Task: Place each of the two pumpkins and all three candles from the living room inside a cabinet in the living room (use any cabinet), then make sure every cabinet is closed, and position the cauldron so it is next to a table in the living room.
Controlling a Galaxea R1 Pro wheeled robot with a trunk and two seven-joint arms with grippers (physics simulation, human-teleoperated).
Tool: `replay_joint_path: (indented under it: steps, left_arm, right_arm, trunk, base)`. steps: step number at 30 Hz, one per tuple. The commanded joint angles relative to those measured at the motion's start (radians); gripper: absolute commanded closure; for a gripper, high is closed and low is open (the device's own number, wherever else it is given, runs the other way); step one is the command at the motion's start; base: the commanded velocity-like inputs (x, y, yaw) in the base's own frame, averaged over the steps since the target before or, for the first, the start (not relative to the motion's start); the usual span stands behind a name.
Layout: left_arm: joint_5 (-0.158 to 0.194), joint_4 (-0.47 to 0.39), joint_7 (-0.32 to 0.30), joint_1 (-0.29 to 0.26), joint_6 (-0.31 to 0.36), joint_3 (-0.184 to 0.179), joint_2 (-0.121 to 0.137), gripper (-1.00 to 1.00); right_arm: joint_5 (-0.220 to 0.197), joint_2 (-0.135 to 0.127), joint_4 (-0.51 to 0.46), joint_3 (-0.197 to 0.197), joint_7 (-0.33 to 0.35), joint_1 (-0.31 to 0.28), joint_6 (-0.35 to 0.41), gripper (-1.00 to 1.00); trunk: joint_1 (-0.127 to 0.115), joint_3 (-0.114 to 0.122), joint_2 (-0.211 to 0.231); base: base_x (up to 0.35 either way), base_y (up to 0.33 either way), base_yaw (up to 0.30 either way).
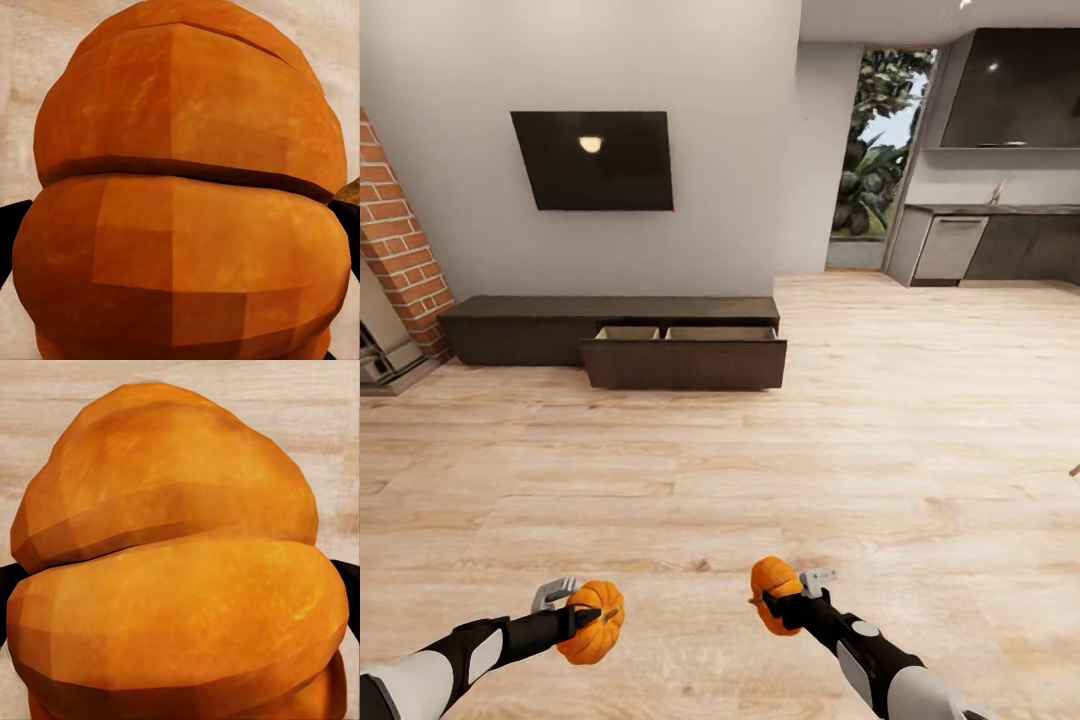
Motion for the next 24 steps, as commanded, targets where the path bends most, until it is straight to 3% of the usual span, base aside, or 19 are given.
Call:
replay_joint_path:
  steps: [1,24]
  left_arm:
    - [0.002,0.000,0.000,0.000,0.000,0.006,0.000,1.00]
    - [0.003,0.000,0.000,0.000,0.000,0.006,0.000,1.00]
  right_arm:
    - [-0.002,0.000,0.000,-0.002,0.001,0.000,-0.001,1.00]
    - [-0.003,-0.004,-0.001,-0.003,0.001,0.000,-0.002,1.00]
  trunk:
    - [0.000,0.000,0.000]
    - [0.000,0.000,0.000]
  base:
    - [0.336,0.037,0.024]
    - [0.333,0.099,0.001]
